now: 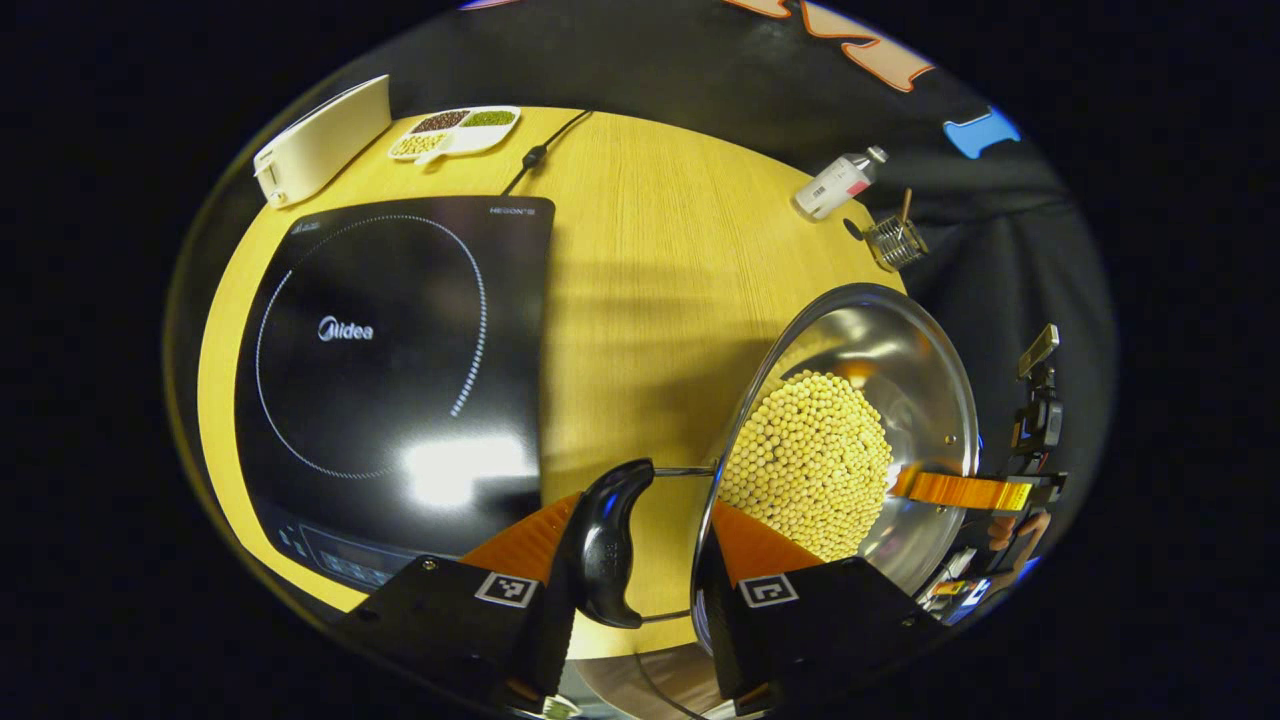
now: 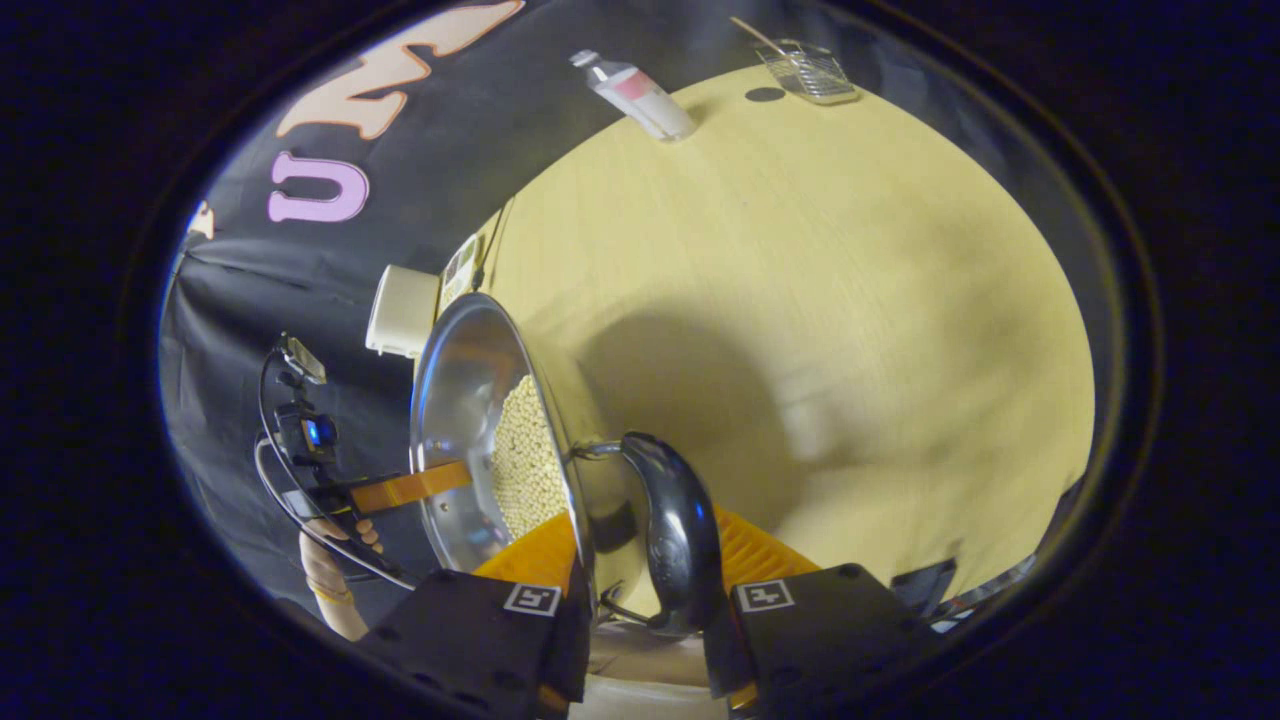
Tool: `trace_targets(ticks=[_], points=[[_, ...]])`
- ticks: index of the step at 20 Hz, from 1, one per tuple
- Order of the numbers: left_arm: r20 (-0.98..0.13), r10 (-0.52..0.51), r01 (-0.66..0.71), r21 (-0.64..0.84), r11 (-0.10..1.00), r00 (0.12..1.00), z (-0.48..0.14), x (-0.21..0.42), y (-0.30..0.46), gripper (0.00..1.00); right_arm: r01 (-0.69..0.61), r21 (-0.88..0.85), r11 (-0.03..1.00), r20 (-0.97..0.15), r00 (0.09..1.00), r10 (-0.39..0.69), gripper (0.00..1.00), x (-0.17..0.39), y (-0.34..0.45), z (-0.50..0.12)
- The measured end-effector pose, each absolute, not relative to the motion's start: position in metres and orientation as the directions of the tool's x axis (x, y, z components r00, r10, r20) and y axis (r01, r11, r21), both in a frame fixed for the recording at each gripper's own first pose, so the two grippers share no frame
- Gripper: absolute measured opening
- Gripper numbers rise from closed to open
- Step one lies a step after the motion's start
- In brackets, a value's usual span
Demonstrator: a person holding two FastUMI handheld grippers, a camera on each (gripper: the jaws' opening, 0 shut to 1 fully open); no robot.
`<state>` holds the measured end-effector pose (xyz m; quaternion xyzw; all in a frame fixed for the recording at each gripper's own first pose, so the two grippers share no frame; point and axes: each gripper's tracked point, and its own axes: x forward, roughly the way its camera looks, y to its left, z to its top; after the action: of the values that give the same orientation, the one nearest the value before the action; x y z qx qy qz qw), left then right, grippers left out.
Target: First push the handle of the pot to place it horizontally, then grasp the pot with both hands and set it on the induction cooktop.
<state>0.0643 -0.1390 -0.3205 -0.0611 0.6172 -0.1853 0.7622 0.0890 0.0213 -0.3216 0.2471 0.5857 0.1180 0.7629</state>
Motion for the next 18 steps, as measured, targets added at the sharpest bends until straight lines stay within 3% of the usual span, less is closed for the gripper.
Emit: trace_targets(ticks=[3,7,8,10,18], points=[[-0.912,-0.378,0.249,-0.332,0.910,0.163,-0.310,0.083,-0.106,0.59,0.132,0.514,0.847,-0.830,0.326,0.453,0.45,0.084,0.059,-0.309],[-0.909,-0.370,0.322,-0.299,0.898,0.190,-0.293,0.115,-0.053,0.59,0.157,0.537,0.829,-0.816,0.345,0.464,0.49,0.082,0.120,-0.302],[-0.909,-0.366,0.335,-0.288,0.897,0.199,-0.289,0.122,-0.043,0.58,0.160,0.543,0.824,-0.813,0.346,0.469,0.42,0.083,0.135,-0.302],[-0.908,-0.359,0.358,-0.269,0.894,0.214,-0.288,0.131,-0.018,0.58,0.161,0.549,0.820,-0.809,0.349,0.473,0.42,0.084,0.160,-0.304],[-0.906,-0.341,0.341,-0.248,0.907,0.250,-0.302,0.156,0.069,0.58,0.117,0.557,0.822,-0.795,0.363,0.486,0.42,0.097,0.248,-0.316]])
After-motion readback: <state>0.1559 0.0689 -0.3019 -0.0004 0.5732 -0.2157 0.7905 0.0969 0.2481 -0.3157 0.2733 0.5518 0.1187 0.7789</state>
